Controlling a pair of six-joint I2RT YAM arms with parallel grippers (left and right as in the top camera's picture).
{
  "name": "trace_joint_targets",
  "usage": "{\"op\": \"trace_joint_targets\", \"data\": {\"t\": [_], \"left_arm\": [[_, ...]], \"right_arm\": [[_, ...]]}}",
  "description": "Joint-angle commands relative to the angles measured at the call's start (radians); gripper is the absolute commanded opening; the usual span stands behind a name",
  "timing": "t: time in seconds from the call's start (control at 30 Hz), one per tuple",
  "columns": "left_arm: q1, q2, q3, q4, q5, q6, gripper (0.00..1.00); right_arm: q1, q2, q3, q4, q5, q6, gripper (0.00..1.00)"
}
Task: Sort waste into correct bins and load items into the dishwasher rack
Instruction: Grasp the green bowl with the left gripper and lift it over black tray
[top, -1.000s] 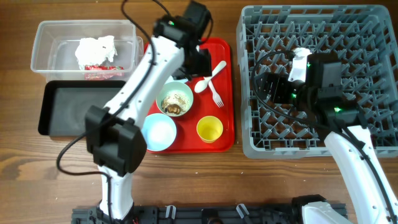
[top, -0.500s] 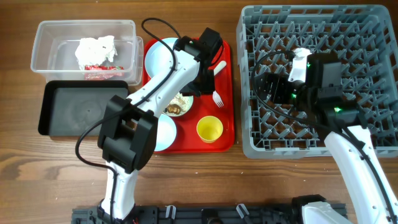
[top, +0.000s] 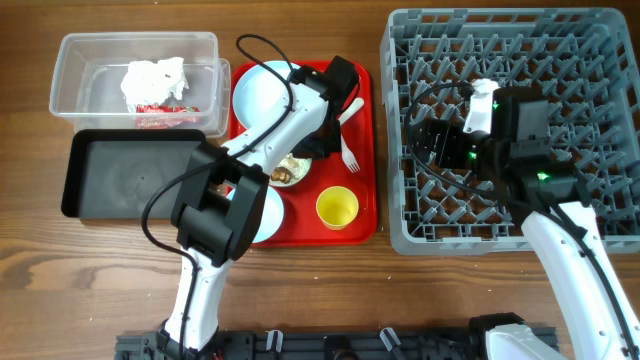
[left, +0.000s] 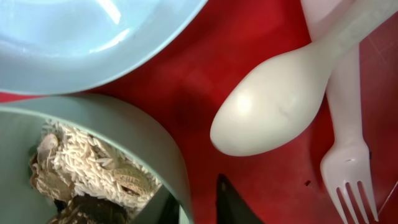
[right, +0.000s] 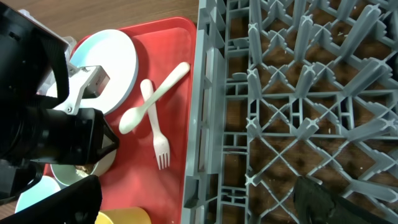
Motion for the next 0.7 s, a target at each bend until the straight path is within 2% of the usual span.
{"op": "trace_joint_targets", "data": {"t": [0.0, 0.07, 0.23, 0.4, 0.53, 0.67], "left_arm": [[-0.001, 0.016, -0.008, 0.002, -0.021, 0.002, 0.09], [-0.001, 0.016, -0.008, 0.001, -0.021, 0.002, 0.04], [0.000, -0.016, 0.002, -0.040, -0.008, 0.002, 0.04], [0.019, -0.123, 0.114, -0.097, 0.072, 0.057, 0.04], [0.097, -0.248, 0.160, -0.150, 0.108, 0.080, 0.04], [0.258, -0.342, 0.160, -0.262, 0.156, 0.140, 0.04]], "right_arm": [[-0.002, 0.007, 0.016, 0.000, 0.010, 0.014, 1.00], [-0.002, 0.007, 0.016, -0.001, 0.009, 0.014, 1.00], [-0.002, 0.007, 0.016, 0.003, 0.009, 0.014, 1.00], [-0.002, 0.007, 0.016, 0.007, 0.009, 0.015, 1.00], [-0.002, 0.007, 0.016, 0.007, 0.009, 0.015, 1.00], [-0.002, 0.007, 0.016, 0.007, 0.009, 0.016, 1.00]]}}
